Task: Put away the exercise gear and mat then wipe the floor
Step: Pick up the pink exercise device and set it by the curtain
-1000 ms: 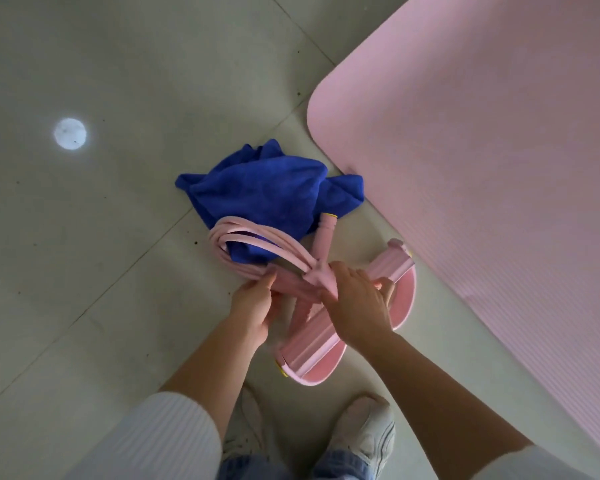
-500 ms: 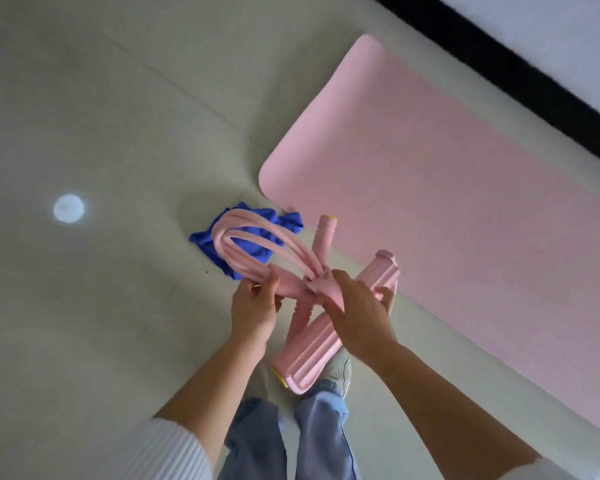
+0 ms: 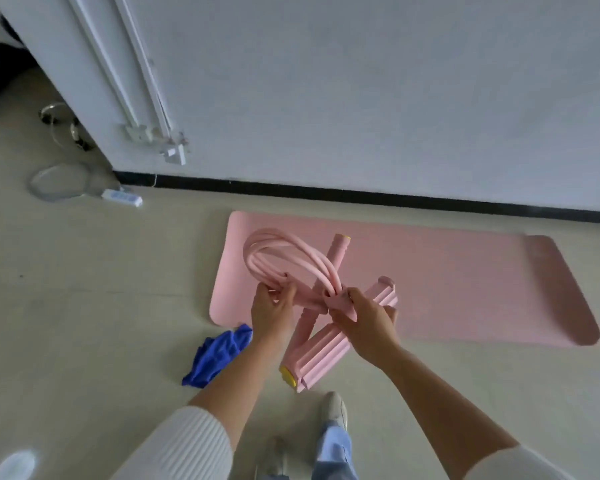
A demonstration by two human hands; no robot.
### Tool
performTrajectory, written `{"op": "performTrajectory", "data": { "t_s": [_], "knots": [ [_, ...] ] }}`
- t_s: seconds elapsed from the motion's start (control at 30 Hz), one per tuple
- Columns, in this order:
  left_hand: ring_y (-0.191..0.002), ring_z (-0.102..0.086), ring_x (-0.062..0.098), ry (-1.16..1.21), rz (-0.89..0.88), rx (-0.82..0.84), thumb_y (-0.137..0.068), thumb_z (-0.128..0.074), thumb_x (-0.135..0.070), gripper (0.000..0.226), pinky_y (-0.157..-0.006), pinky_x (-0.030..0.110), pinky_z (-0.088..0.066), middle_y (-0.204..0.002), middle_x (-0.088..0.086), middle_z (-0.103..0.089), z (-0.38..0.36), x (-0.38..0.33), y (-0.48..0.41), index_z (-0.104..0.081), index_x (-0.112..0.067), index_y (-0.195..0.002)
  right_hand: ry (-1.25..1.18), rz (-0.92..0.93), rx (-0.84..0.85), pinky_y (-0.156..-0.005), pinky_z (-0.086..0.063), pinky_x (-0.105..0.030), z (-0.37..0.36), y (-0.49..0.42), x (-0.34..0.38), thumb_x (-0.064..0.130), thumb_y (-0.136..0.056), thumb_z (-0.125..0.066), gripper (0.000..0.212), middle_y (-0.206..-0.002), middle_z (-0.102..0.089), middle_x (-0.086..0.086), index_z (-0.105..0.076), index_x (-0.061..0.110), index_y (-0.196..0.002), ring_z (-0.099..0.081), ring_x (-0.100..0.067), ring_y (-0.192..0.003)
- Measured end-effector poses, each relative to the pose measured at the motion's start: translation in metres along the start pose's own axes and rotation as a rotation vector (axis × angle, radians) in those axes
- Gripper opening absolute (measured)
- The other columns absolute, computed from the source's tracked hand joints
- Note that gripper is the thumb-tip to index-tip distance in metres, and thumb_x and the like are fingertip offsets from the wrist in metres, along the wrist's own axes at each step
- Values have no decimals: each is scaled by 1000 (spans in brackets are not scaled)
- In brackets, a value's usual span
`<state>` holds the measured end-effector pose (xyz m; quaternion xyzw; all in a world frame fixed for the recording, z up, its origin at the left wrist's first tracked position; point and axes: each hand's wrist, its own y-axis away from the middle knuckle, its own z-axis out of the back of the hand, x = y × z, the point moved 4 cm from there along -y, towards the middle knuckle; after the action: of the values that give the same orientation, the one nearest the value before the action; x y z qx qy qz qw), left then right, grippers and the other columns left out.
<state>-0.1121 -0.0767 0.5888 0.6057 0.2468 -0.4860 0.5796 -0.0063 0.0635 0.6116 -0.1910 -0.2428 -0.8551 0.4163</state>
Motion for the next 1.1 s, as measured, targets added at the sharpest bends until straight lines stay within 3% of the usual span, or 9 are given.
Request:
{"op": "performTrajectory", "data": {
  "t_s": [0.13, 0.37, 0.47, 0.6, 0.77, 0.93, 1.1],
  "knots": [
    [-74, -65, 16, -98, -148, 163, -90, -54, -47, 38, -54, 15, -42, -86, 4, -68, -44, -61, 35, -58, -11, -100, -49, -44, -164, -87, -23, -34, 72, 37, -11, 35, -93, -53, 12, -81, -65, 9, -49, 25, -98, -61, -23, -86],
    [-71, -65, 13, -238, -380, 371, -89, -51, -52, 41, -56, 18, -45, -83, 2, -69, -175, -130, 113, -61, -13, -98, -118, -190, -508, -82, -20, -31, 204, 105, -90, 30, -95, -55, 5, -84, -61, 14, -50, 29, -97, -47, -13, -78],
    [-73, -65, 12, -287, -417, 464, -89, -52, -51, 40, -59, 18, -48, -86, 2, -68, -253, -135, 164, -58, -13, -101, -132, -252, -633, -86, -28, -34, 254, 148, -152, 30, -93, -60, 11, -78, -57, 17, -49, 32, -93, -50, -13, -75],
    [-77, -65, 13, -352, -474, 545, -89, -53, -49, 40, -69, 22, -53, -92, 2, -67, -352, -126, 226, -58, -12, -106, -147, -360, -699, -86, -45, -46, 294, 200, -248, 31, -89, -64, 11, -74, -57, 18, -53, 30, -92, -57, -15, -74],
    [-80, -67, 14, -419, -515, 693, -88, -57, -44, 39, -76, 29, -58, -95, 4, -68, -488, -100, 327, -58, -11, -108, -154, -554, -801, -70, -34, -31, 352, 284, -377, 33, -86, -65, 15, -77, -59, 11, -61, 23, -97, -53, -17, -71],
    [-85, -65, 20, -436, -473, 770, -84, -64, -44, 42, -79, 35, -57, -97, 5, -66, -602, -81, 416, -54, -10, -106, -184, -655, -841, -69, -45, -35, 420, 347, -488, 34, -81, -68, 19, -70, -58, 11, -59, 22, -93, -60, -24, -74],
    [-86, -63, 18, -483, -534, 854, -80, -67, -47, 37, -82, 33, -55, -97, -1, -65, -705, -81, 477, -55, -18, -100, -256, -712, -907, -62, -50, -35, 469, 377, -578, 34, -77, -72, 27, -79, -67, 5, -56, 20, -94, -61, -24, -72]
  ]
}}
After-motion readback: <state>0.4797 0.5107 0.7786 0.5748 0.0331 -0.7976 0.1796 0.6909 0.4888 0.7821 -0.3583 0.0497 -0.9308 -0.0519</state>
